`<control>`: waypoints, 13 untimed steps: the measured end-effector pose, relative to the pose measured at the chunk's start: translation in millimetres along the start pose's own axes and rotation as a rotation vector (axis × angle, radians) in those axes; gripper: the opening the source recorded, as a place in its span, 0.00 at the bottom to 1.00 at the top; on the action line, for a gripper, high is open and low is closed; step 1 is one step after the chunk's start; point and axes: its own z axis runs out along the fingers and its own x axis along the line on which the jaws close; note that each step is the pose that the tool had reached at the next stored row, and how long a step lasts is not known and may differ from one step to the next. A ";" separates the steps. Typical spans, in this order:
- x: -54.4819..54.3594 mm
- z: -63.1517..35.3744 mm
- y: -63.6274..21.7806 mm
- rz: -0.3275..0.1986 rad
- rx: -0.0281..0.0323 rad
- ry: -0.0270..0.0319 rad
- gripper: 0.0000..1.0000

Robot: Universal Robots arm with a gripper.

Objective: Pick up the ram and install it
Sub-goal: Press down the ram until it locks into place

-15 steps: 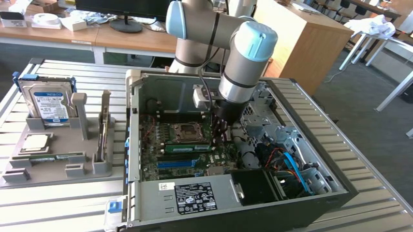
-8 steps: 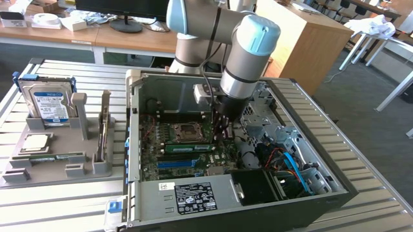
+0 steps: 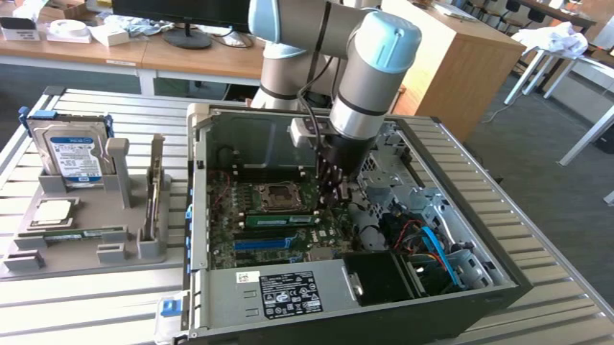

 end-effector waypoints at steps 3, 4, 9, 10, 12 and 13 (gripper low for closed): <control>0.0 -2.3 0.1 0.000 0.0000 0.0000 0.10; 0.0 -3.1 0.1 0.000 0.0000 0.0000 0.10; -0.1 -4.1 0.1 0.000 0.0001 -0.0002 0.10; -0.1 -4.2 0.1 0.000 0.0001 -0.0001 0.10; -0.1 -4.2 0.1 0.000 0.0000 0.0000 0.10; -0.1 -4.2 0.2 0.000 0.0001 0.0000 0.10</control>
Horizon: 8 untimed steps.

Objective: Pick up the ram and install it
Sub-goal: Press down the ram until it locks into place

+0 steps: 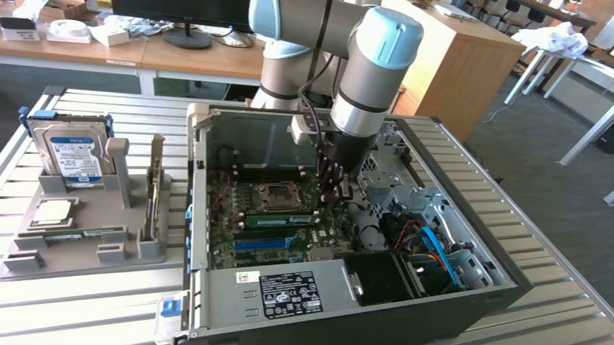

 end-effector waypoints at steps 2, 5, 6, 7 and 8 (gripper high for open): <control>0.0 0.0 2.0 0.000 0.0000 0.0000 0.10; 0.0 0.2 9.1 0.000 0.0010 0.0001 0.10; 0.0 0.3 12.2 0.000 0.0017 0.0000 0.10; 0.0 0.4 15.3 0.000 0.0022 0.0000 0.10; 0.0 0.5 18.4 0.000 0.0026 0.0000 0.10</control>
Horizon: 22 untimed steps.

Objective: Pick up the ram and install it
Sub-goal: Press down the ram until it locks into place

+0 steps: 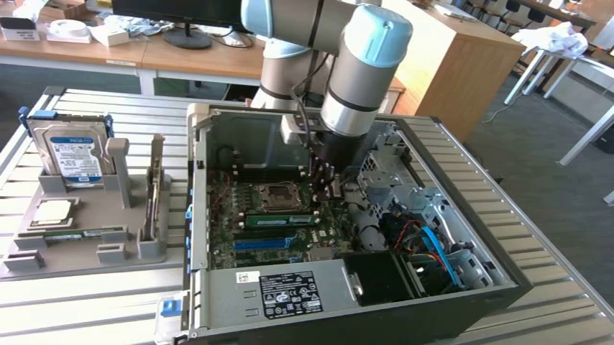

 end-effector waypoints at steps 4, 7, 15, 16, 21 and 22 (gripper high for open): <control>0.0 0.3 11.6 0.000 0.0015 0.0000 0.10; -0.1 0.6 21.8 0.000 0.0029 -0.0001 0.10; -0.3 1.2 47.4 0.000 0.0052 -0.0001 0.10; -0.3 1.3 50.1 0.000 0.0053 -0.0001 0.10; -0.3 1.5 57.9 0.000 0.0055 -0.0001 0.10; -0.3 1.5 58.0 0.000 0.0055 -0.0001 0.10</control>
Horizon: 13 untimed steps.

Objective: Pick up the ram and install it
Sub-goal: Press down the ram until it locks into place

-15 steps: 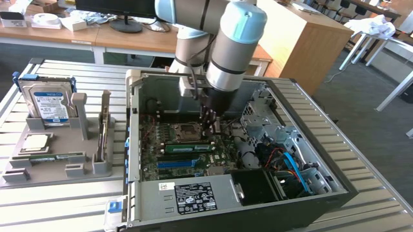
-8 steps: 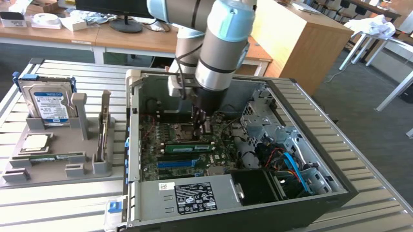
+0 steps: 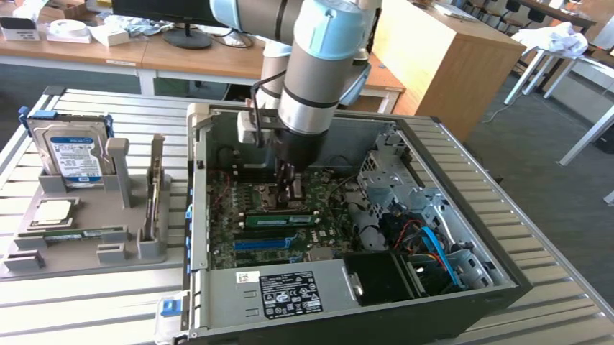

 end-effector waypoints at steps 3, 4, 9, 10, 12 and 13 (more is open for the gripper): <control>0.1 0.1 4.4 0.000 0.0000 -0.0001 0.10; 0.1 0.1 6.4 0.000 0.0003 0.0000 0.10; 0.0 0.3 13.3 0.000 0.0008 0.0000 0.10; 0.0 0.2 13.3 0.000 0.0008 0.0000 0.10; 0.1 0.2 13.3 0.000 0.0008 0.0000 0.10; 0.1 0.2 13.3 0.000 0.0008 0.0000 0.10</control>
